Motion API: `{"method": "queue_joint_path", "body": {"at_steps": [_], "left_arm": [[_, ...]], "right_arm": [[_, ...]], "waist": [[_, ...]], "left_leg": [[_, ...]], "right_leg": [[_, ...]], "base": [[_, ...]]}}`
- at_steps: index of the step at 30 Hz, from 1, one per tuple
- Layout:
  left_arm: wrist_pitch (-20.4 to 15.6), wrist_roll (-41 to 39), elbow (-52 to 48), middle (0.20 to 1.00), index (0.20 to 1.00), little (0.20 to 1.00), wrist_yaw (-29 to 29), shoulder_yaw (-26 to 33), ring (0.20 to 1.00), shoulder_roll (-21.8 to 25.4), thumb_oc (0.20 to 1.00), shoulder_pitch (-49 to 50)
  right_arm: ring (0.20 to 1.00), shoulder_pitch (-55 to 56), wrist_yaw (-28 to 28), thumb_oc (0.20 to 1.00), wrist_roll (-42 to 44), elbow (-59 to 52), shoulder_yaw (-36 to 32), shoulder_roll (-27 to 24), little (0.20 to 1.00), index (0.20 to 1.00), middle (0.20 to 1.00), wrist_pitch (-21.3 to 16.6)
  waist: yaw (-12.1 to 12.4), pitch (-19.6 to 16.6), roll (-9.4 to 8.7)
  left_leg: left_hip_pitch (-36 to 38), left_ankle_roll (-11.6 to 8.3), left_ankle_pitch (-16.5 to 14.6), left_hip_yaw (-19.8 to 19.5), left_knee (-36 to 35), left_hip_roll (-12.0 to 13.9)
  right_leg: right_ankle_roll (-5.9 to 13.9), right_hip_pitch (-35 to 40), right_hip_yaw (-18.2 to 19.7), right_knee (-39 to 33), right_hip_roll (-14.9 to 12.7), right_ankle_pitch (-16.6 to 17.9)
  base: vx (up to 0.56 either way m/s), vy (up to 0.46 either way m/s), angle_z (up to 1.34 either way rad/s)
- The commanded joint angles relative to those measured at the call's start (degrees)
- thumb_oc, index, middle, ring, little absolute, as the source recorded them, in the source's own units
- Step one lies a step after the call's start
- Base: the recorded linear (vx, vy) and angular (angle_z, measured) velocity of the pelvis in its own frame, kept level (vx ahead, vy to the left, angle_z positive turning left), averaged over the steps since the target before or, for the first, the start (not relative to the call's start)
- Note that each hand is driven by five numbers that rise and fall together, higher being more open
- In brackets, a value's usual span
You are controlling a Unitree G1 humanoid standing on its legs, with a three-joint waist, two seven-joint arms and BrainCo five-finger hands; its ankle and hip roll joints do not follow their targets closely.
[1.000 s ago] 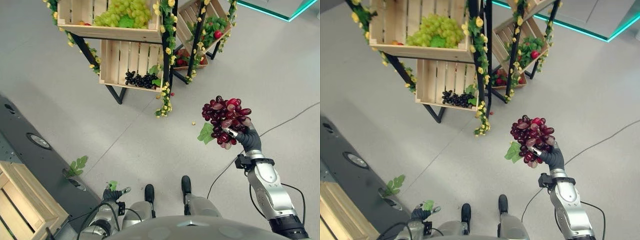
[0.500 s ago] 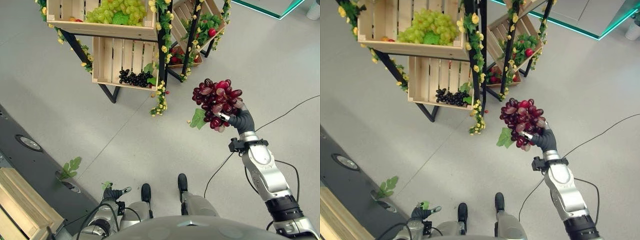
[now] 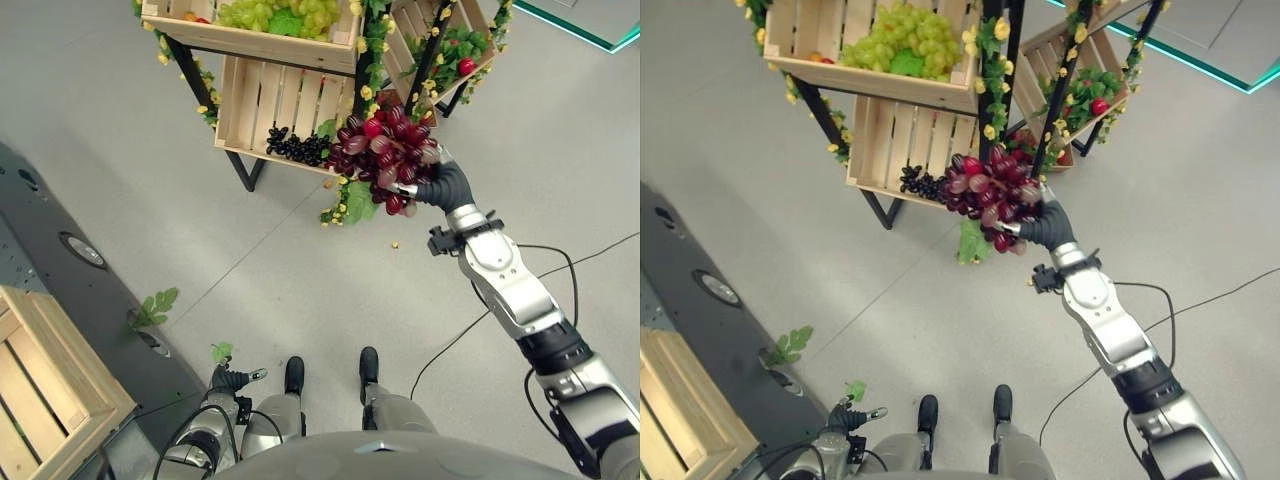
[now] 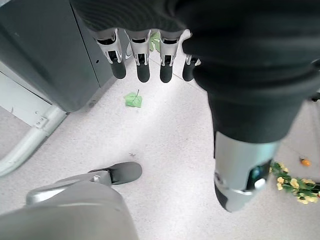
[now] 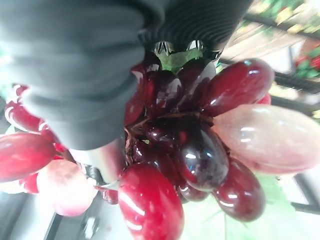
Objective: Pick up the fruits from the basket on one side to the basket on the other side
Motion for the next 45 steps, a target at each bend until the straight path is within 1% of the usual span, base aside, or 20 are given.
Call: {"method": "queue_joint_path", "body": {"at_steps": [1,5,7,8,12,15,20,27,33,38,42,45], "left_arm": [[-0.2,-0.4,2.8,1.0,1.0,1.0,0.2,-3.7,1.0,1.0,1.0,-2.4],[-0.3,-1.7,3.2,1.0,1.0,1.0,0.4,-4.4,1.0,1.3,1.0,-2.9],[-0.5,-2.3,3.4,1.0,1.0,1.0,0.4,-4.7,1.0,1.6,1.0,-3.1],[-0.6,-2.8,3.6,1.0,1.0,1.0,0.0,-5.0,1.0,1.8,1.0,-3.4],[-1.0,-3.8,3.7,1.0,1.0,1.0,-0.2,-5.5,1.0,2.1,1.0,-3.4],[-1.3,-4.6,3.9,1.0,1.0,1.0,-0.4,-5.8,1.0,2.6,1.0,-3.7],[-1.7,-6.9,5.0,1.0,1.0,1.0,-0.5,-6.3,1.0,3.2,1.0,-4.3],[-2.1,-8.4,6.0,1.0,1.0,1.0,-0.9,-6.6,1.0,4.0,1.0,-4.7],[-2.4,-9.3,6.0,1.0,1.0,1.0,-0.9,-6.9,1.0,4.4,1.0,-5.0],[-2.6,-9.7,6.0,1.0,1.0,1.0,-1.0,-7.5,1.0,4.9,1.0,-5.3],[-2.7,-10.2,6.1,1.0,1.0,1.0,-1.2,-7.9,1.0,5.1,1.0,-5.5],[-2.7,-10.6,6.3,1.0,1.0,1.0,-1.2,-8.1,1.0,5.3,1.0,-5.5]], "right_arm": [[0.2,-9.4,-1.7,0.2,0.7,-0.6,-0.8,-1.5,0.2,0.2,0.2,-2.9],[0.2,-16.7,-2.6,0.2,1.5,3.1,2.4,-2.5,0.2,0.2,0.2,-1.9],[0.2,-20.0,-2.8,0.2,1.8,4.4,3.6,-3.6,0.2,0.2,0.2,-1.6],[0.2,-23.3,-2.9,0.2,2.2,6.0,4.8,-4.5,0.2,0.2,0.2,-1.3],[0.2,-27.7,-3.4,0.2,3.3,8.8,6.2,-5.3,0.2,0.2,0.2,-1.3],[0.2,-32.4,-3.8,0.2,3.7,11.8,7.9,-6.8,0.2,0.2,0.2,-1.0],[0.2,-40.8,-5.3,0.2,6.7,20.5,10.6,-8.1,0.2,0.2,0.2,-1.1],[0.2,-46.9,-6.4,0.2,8.0,28.1,12.3,-9.0,0.2,0.2,0.2,-0.8],[0.2,-49.6,-7.2,0.2,8.3,31.6,12.7,-10.2,0.2,0.2,0.2,-0.8],[0.2,-52.8,-7.8,0.2,10.2,36.6,12.9,-12.7,0.2,0.2,0.2,-1.1],[0.2,-56.5,-7.8,0.2,11.5,41.4,14.2,-13.3,0.2,0.2,0.2,-1.2],[0.2,-57.8,-8.2,0.2,12.4,42.7,14.4,-13.7,0.2,0.2,0.2,-1.4]], "waist": [[1.8,-0.2,-2.37],[2.8,0.3,-3.09],[3.2,0.6,-3.37],[3.6,0.8,-3.73],[3.9,1.2,-4.14],[4.5,1.5,-4.76],[5.3,2.1,-5.95],[6.0,2.5,-7.0],[6.1,2.8,-7.4],[6.4,2.7,-7.85],[6.6,2.8,-7.97],[6.5,2.8,-8.1]], "left_leg": [[-5.4,-1.61,-0.2,-3.3,0.6,0.5],[-6.4,-1.72,0.2,-3.9,0.6,0.5],[-6.8,-1.8,0.4,-4.2,0.6,0.5],[-7.2,-1.86,0.5,-4.6,0.6,0.5],[-7.7,-1.96,0.8,-4.9,0.5,0.4],[-8.3,-2.08,1.0,-5.2,0.4,0.4],[-9.4,-2.33,1.5,-5.9,0.3,0.5],[-10.5,-2.59,1.8,-6.7,0.4,0.6],[-11.2,-2.73,2.0,-7.3,0.3,0.6],[-11.7,-2.85,2.1,-8.3,0.2,0.3],[-11.9,-2.89,2.2,-8.5,0.2,0.3],[-12.0,-2.9,2.2,-8.7,0.2,0.3]], "right_leg": [[7.18,1.7,-2.0,0.2,-5.6,-5.4],[7.19,1.2,-2.5,0.2,-5.8,-5.2],[7.15,1.0,-2.9,0.2,-5.8,-5.2],[7.15,0.9,-3.1,0.2,-5.9,-5.2],[7.14,0.7,-3.6,0.2,-6.0,-5.2],[7.16,0.5,-4.0,0.2,-6.0,-5.2],[7.16,-0.2,-4.6,0.2,-6.0,-5.1],[7.17,-0.5,-5.3,0.2,-6.0,-5.2],[7.19,-0.8,-5.8,0.2,-6.1,-5.3],[7.23,-0.7,-6.7,0.2,-6.1,-5.4],[7.3,-0.8,-6.9,0.2,-6.3,-5.4],[7.28,-0.8,-7.0,0.2,-6.2,-5.5]], "base": [[0.0,-0.01,0.07],[0.0,-0.006,0.12],[0.0,0.007,0.05],[0.01,0.002,0.03],[0.01,0.012,0.09],[0.01,0.005,0.1],[0.0,0.008,0.05],[0.01,0.006,0.08],[0.02,0.005,0.07],[0.02,-0.001,0.11],[0.01,0.005,0.08],[0.0,0.0,0.0]]}}
